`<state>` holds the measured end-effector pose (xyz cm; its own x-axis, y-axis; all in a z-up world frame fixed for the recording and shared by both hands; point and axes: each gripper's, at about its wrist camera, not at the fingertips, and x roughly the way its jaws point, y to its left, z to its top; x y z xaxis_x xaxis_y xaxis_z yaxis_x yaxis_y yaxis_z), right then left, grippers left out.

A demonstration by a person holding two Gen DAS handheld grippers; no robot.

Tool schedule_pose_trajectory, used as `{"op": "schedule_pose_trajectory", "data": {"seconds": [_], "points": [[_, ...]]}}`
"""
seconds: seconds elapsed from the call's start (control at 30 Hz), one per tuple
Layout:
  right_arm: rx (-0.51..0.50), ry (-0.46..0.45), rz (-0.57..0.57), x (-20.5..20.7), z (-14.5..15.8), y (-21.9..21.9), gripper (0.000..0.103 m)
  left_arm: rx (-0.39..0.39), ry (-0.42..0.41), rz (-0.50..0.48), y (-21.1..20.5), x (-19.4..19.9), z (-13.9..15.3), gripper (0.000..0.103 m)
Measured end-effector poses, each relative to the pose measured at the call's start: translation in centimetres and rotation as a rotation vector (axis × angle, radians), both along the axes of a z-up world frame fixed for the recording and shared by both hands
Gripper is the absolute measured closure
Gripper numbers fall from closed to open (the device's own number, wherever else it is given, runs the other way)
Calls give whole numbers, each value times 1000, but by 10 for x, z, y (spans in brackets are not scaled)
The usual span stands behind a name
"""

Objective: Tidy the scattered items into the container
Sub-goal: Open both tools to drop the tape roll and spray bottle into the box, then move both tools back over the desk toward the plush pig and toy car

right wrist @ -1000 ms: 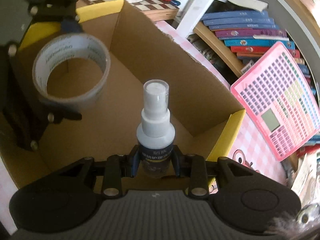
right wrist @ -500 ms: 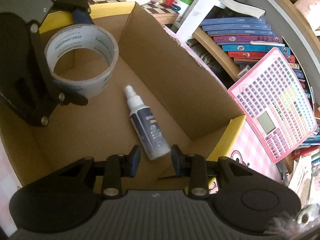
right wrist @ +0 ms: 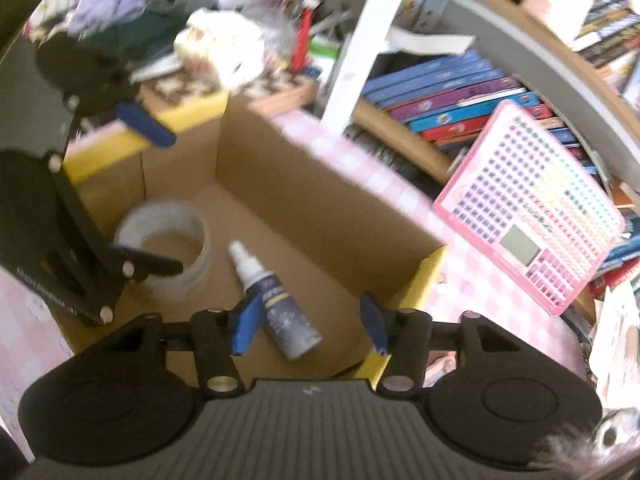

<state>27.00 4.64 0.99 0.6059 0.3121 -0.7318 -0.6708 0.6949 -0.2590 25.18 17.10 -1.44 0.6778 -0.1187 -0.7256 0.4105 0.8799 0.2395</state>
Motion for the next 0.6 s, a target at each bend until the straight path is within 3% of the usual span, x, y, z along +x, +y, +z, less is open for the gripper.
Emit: {"op": "schedule_pose_trajectory", "data": {"seconds": [0.37, 0.6], "points": [[244, -107, -169, -51, 60, -63, 31, -93, -193, 50, 9, -65, 58, 3], [384, -118, -330, -91, 73, -103, 20, -255, -232, 55, -2, -97, 89, 2]]}}
